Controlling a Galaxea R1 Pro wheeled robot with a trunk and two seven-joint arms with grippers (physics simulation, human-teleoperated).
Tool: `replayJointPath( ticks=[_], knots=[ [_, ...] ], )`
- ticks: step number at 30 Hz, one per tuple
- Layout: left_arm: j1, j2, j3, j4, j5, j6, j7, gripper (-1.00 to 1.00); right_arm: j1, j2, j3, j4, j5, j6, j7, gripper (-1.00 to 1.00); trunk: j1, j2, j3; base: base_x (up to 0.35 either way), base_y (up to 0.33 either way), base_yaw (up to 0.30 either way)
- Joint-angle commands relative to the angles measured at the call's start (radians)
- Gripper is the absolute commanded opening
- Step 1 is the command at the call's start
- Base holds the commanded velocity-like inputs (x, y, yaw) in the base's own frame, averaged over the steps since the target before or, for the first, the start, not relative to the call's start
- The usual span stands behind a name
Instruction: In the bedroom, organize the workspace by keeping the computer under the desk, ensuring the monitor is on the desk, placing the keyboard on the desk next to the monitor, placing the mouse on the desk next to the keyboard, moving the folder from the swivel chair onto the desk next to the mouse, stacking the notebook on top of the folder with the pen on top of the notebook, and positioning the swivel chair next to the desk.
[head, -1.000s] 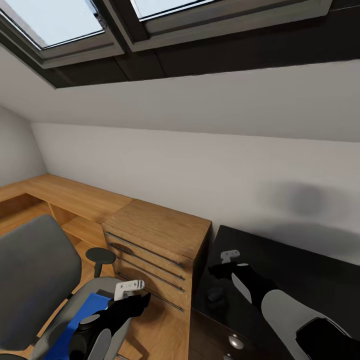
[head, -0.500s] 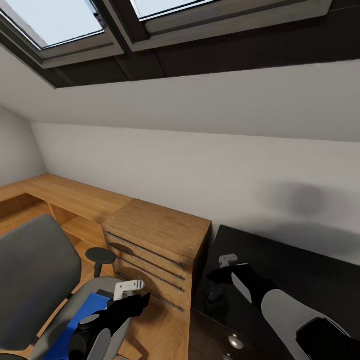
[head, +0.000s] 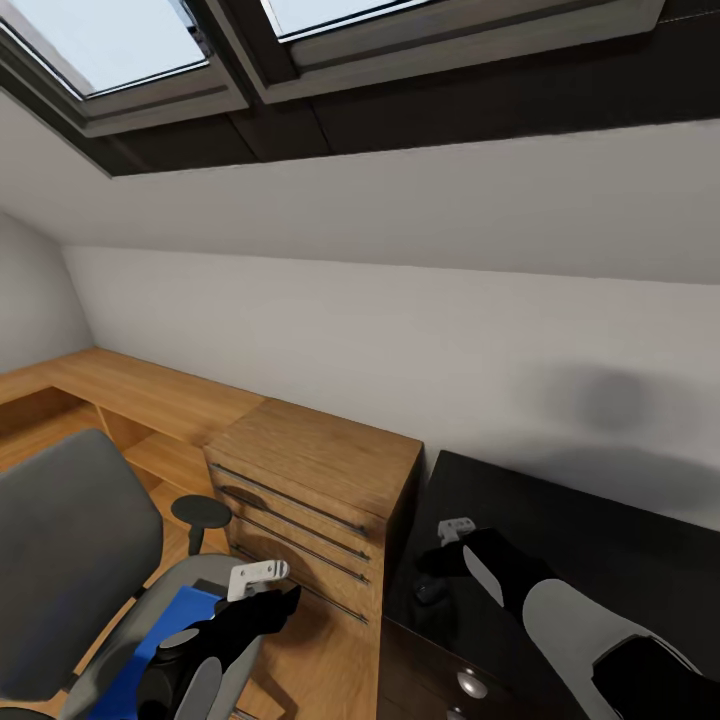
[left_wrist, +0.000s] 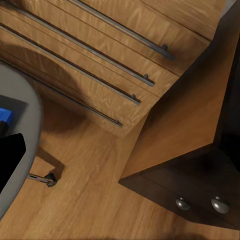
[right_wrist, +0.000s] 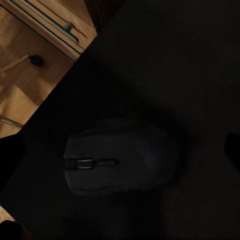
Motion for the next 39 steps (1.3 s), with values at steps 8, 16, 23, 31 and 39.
replayJointPath(
  ticks=[8,16,23,31,39],
  knots=[
    [-0.001,0.000,-0.001,-0.002,0.011,0.003,0.009,1.00,-0.001,0.000,0.008,-0.002,-0.003,0.005,0.042,1.00,0.000,-0.001,-0.001,0.000,0.000,0.000],
    [-0.001,0.000,-0.001,-0.001,0.011,0.003,0.010,1.00,-0.001,-0.001,0.007,-0.002,-0.001,0.005,0.049,1.00,0.000,-0.001,-0.001,0.000,0.000,0.000],
    [-0.001,0.000,-0.001,-0.002,0.010,0.003,0.013,1.00,-0.001,-0.001,0.006,-0.001,0.002,0.005,0.049,1.00,0.023,-0.043,-0.020,0.000,0.000,0.000],
    [-0.001,0.000,-0.001,-0.002,0.011,0.003,0.013,1.00,-0.001,-0.002,0.005,-0.001,0.003,0.005,0.048,1.00,0.054,-0.099,-0.045,0.000,0.000,0.000],
    [-0.001,-0.001,-0.001,0.000,0.009,0.003,0.014,1.00,-0.001,-0.003,0.004,0.001,0.005,0.006,0.048,1.00,0.085,-0.155,-0.070,0.000,0.000,0.000]
  ],
)
